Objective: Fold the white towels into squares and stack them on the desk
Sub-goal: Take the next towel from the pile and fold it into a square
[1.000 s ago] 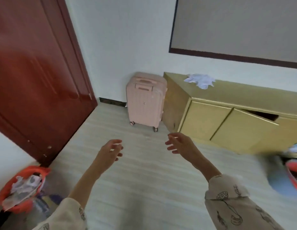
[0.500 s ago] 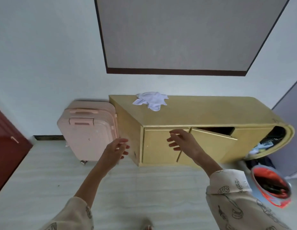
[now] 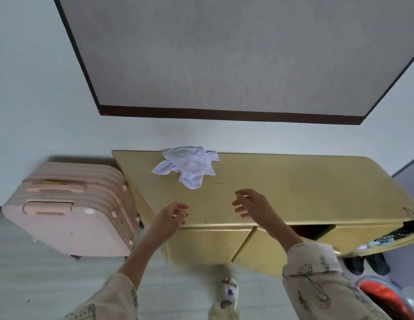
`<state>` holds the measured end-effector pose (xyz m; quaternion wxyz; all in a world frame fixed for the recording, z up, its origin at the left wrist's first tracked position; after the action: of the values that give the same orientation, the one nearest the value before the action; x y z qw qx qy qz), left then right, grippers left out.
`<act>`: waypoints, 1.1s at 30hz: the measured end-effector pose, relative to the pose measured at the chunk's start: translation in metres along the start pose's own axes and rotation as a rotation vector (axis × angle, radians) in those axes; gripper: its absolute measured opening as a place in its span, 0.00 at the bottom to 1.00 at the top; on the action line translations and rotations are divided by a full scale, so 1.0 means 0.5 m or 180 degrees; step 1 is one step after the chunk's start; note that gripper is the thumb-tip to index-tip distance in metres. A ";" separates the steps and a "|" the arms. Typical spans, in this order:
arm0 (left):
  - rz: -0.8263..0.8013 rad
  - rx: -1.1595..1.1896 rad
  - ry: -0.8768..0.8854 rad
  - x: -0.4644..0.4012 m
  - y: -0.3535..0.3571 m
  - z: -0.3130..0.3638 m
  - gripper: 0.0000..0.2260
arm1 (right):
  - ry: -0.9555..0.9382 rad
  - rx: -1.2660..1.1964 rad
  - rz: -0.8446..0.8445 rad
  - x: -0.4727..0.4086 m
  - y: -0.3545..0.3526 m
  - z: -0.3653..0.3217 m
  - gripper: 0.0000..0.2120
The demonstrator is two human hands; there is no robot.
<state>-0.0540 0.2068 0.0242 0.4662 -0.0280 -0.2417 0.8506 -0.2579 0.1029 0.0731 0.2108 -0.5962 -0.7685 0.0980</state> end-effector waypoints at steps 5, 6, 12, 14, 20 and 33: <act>0.0347 -0.0896 -0.0066 -0.177 0.101 0.000 0.11 | -0.0068 0.0380 -0.0320 -0.217 0.014 0.014 0.09; 0.0302 -0.1015 -0.0116 -0.195 0.122 -0.001 0.12 | -0.0094 0.0520 -0.0404 -0.246 0.018 0.020 0.09; 0.0263 -0.1592 -0.0126 -0.349 0.225 -0.009 0.15 | -0.0392 0.1341 -0.0747 -0.429 0.050 0.065 0.14; 0.0127 -0.1864 -0.0096 -0.389 0.254 -0.028 0.15 | -0.0510 0.1676 -0.0900 -0.467 0.081 0.107 0.17; 0.0101 -0.2201 0.0338 -0.512 0.303 -0.057 0.16 | -0.0657 0.3368 -0.1368 -0.575 0.139 0.286 0.31; 0.0477 -0.2593 0.0566 -0.648 0.289 -0.079 0.09 | -0.0416 0.3687 -0.1540 -0.616 0.148 0.371 0.40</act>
<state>0.0269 -0.1042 -0.1313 0.3730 -0.3008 -0.5142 0.7113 -0.2132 -0.1537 -0.1858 0.4682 -0.1875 -0.7151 0.4840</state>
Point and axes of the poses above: each hand's wrist, its own x-axis away from the middle knuckle, its own y-axis out of the palm, z = x × y, the point moved 9 cm from there along -x, towards the middle knuckle, and after that the axes turned 13 degrees about z, right-handed, at the moved point
